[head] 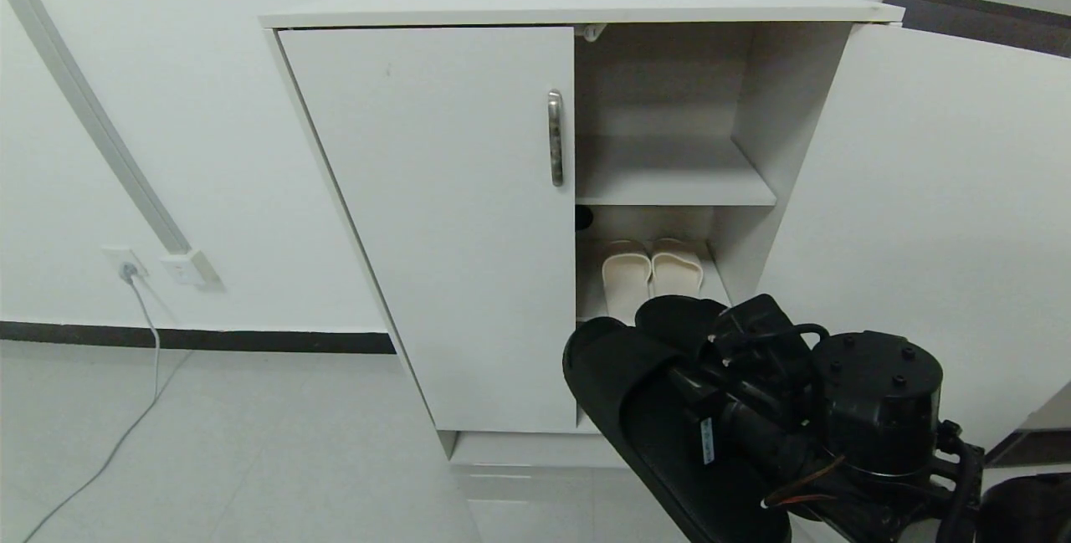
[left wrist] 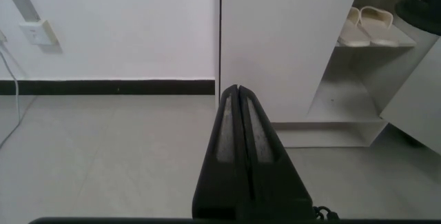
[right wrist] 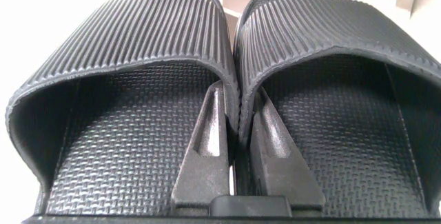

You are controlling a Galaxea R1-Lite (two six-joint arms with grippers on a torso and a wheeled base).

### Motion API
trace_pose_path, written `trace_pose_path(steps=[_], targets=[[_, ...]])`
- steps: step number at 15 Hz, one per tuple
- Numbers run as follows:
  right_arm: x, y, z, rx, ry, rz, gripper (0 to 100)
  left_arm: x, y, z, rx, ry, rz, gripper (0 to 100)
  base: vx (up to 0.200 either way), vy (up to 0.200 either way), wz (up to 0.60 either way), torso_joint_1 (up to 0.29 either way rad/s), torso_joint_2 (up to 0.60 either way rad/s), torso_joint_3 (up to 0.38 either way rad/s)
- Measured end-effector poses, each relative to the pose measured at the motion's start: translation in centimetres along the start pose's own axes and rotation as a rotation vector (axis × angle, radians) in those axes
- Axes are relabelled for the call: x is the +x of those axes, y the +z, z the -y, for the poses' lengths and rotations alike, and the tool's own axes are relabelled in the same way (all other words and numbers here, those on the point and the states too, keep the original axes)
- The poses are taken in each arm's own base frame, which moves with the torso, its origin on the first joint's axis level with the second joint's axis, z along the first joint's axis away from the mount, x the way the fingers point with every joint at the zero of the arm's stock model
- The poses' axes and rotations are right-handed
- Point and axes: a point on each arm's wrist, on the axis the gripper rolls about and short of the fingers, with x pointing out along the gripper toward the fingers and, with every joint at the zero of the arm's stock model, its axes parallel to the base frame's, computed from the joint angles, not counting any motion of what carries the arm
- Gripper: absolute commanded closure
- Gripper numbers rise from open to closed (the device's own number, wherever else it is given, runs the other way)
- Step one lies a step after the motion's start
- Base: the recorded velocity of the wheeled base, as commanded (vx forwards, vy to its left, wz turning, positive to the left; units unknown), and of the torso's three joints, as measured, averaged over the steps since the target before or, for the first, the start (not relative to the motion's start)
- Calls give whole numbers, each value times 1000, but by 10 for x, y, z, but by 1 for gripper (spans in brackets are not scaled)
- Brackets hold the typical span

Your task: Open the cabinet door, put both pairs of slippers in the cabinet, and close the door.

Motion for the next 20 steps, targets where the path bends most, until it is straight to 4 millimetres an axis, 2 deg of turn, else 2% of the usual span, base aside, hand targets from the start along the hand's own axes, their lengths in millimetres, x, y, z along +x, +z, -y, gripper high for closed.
trace_pose_path(steps=[2, 4, 12, 15, 19, 20], targets=[[0, 0, 0, -2, 0, -2, 100, 0, 0, 0, 0, 0, 0, 100, 0, 0, 0, 0, 0, 0], [-1, -3, 0, -5, 2, -11, 100, 0, 0, 0, 0, 0, 0, 100, 0, 0, -600, 7, 2, 2], [0, 0, 0, -18, -16, 21, 100, 0, 0, 0, -1, 1, 1, 100, 0, 0, 0, 0, 0, 0], [11, 16, -5, 7, -165, 79, 100, 0, 0, 0, -1, 1, 1, 100, 0, 0, 0, 0, 0, 0], [20, 40, -25, 55, -312, 83, 100, 0, 0, 0, 1, 0, 1, 100, 0, 0, 0, 0, 0, 0], [20, 47, -30, 66, -322, 85, 100, 0, 0, 0, 1, 0, 1, 100, 0, -200, 0, 7, 2, 7]])
